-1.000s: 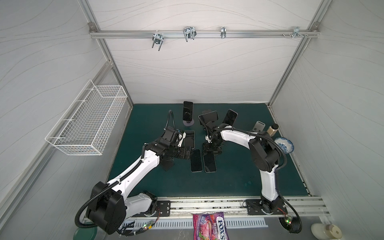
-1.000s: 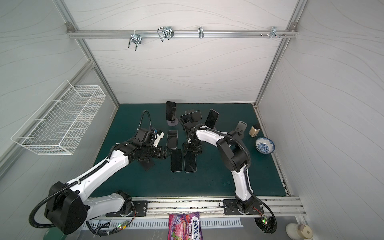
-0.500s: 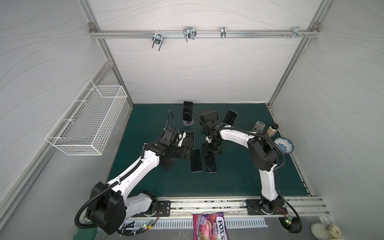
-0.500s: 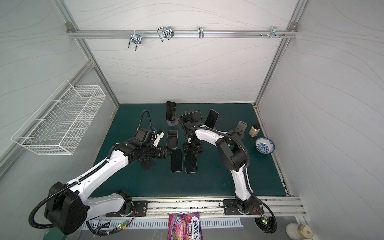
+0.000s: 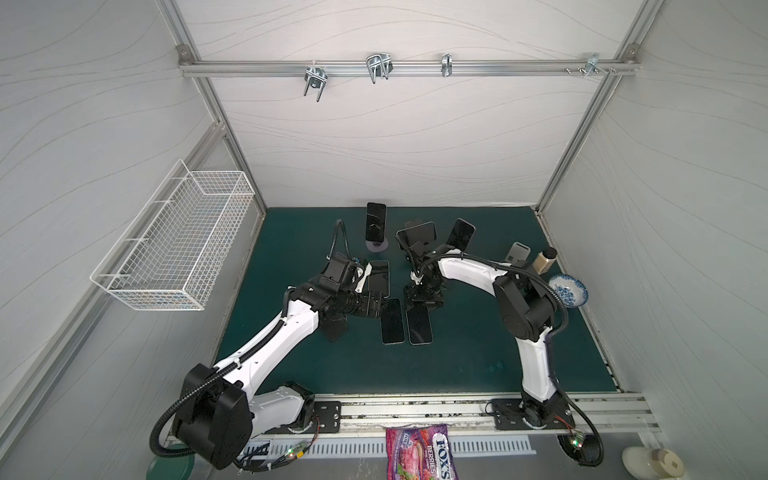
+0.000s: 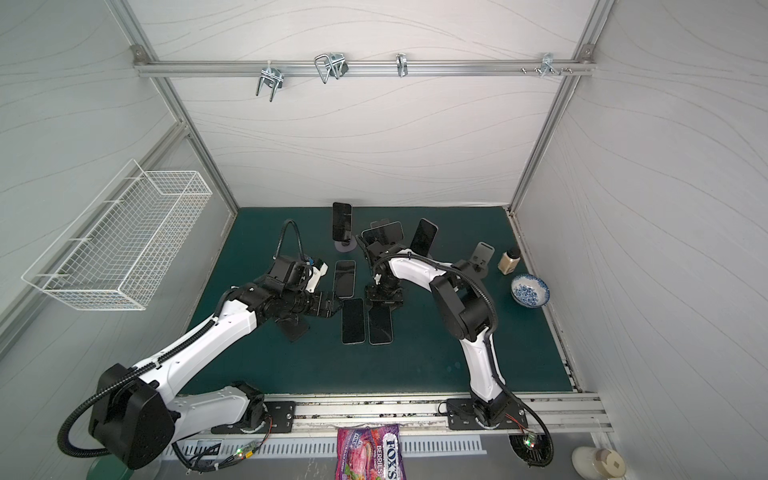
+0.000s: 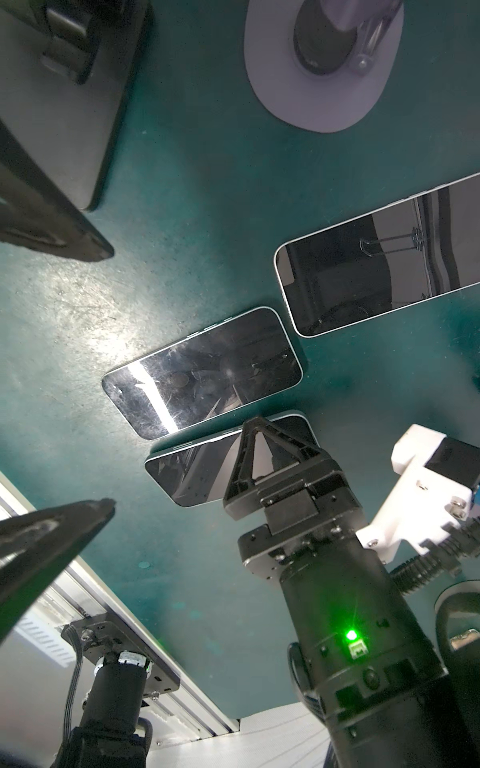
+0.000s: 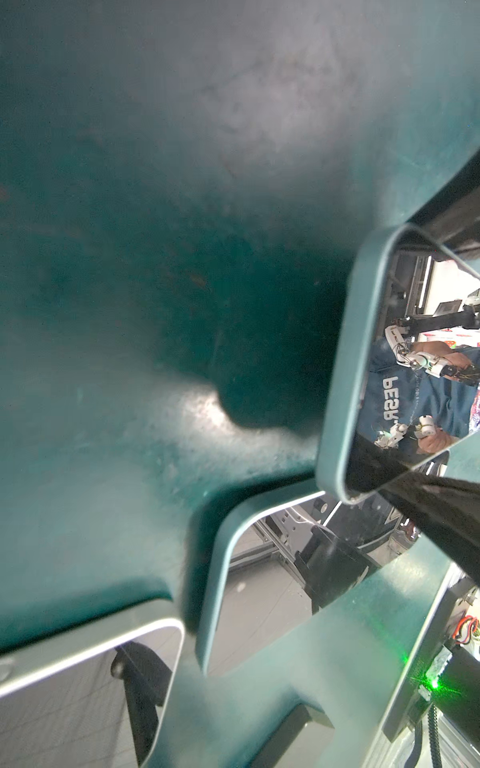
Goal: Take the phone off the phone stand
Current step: 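Open the right gripper to release the phone lying flat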
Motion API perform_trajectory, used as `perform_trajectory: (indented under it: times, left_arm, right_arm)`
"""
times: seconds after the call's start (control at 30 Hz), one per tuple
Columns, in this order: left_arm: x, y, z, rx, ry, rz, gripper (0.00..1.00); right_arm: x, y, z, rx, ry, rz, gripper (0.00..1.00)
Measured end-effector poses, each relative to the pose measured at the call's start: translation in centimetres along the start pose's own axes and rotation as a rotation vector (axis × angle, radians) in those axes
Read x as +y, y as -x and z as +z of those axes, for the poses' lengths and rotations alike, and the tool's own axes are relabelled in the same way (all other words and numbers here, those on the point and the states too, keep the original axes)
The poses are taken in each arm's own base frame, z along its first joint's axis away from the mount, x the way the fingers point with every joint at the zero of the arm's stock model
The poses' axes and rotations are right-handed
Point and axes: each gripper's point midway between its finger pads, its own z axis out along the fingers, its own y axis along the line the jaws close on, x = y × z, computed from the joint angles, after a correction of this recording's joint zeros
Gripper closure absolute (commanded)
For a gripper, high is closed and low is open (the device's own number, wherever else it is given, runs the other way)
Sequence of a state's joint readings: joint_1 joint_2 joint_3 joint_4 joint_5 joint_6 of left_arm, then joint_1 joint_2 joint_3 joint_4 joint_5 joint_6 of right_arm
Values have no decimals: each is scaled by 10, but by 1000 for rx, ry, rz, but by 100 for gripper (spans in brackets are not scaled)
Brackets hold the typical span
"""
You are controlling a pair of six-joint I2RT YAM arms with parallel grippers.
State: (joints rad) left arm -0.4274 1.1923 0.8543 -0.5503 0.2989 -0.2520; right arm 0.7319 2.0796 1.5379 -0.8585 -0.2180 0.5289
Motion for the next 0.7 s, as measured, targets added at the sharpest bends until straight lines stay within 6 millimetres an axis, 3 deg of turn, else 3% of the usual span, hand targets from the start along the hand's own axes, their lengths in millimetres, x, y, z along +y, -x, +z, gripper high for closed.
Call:
perform_trajectory:
  times: [0.7]
  left_arm:
    - [1,1,-1,-4,-3,-12,9]
  right_arm:
    - [1,5,-3,-19,-6,12,29]
